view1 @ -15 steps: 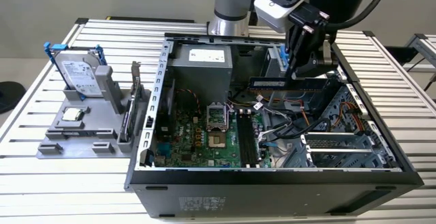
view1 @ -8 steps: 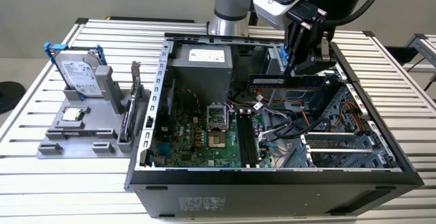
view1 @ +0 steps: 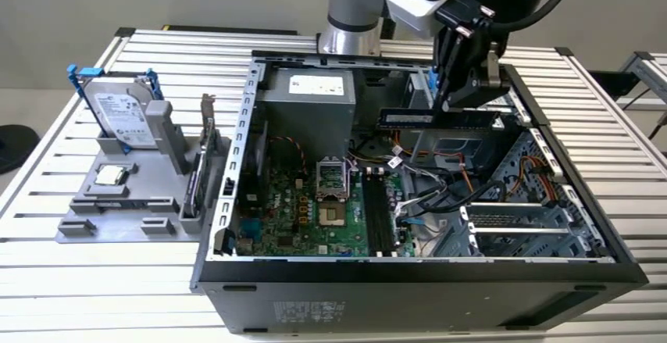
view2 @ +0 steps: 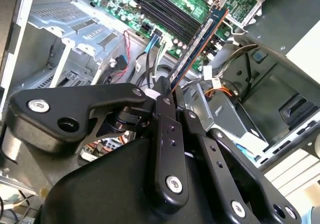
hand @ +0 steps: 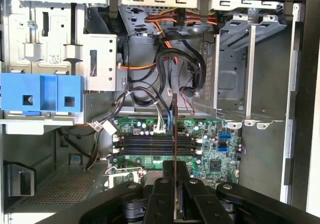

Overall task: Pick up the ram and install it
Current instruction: 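Insert the ram into the slot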

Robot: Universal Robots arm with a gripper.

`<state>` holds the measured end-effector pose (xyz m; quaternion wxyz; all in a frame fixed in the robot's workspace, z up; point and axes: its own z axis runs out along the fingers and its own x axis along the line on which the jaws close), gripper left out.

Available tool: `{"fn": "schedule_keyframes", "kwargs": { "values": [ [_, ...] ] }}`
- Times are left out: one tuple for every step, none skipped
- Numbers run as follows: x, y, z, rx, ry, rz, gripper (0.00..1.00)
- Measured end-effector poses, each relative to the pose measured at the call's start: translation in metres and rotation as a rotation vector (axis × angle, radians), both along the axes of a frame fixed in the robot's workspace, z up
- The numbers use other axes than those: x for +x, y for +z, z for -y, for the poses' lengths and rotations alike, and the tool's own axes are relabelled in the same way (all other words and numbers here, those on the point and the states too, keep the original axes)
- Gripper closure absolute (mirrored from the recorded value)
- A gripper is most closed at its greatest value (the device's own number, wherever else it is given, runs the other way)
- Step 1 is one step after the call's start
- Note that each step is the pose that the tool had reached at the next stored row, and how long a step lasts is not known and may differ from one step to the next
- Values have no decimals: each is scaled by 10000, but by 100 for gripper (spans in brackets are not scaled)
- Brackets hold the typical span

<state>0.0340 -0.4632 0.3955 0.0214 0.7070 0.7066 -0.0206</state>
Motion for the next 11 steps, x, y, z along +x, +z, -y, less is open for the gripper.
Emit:
{"fn": "schedule_keyframes", "kwargs": {
  "values": [
    [0, 0, -10, -1, 0, 0, 100],
    [0, 0, -20, 0, 0, 0, 100],
    [0, 0, -29, -1, 0, 0, 100],
    [0, 0, -38, 1, 0, 0, 100],
    [0, 0, -47, 0, 0, 0, 100],
    [0, 0, -56, 0, 0, 0, 100],
    [0, 0, -65, 1, 0, 1, 100],
    [0, 0, -74, -1, 0, 0, 100],
    [0, 0, -82, -1, 0, 0, 100],
    [0, 0, -91, 1, 0, 0, 100],
    [0, 0, -100, 0, 0, 0, 100]
  ]
}}
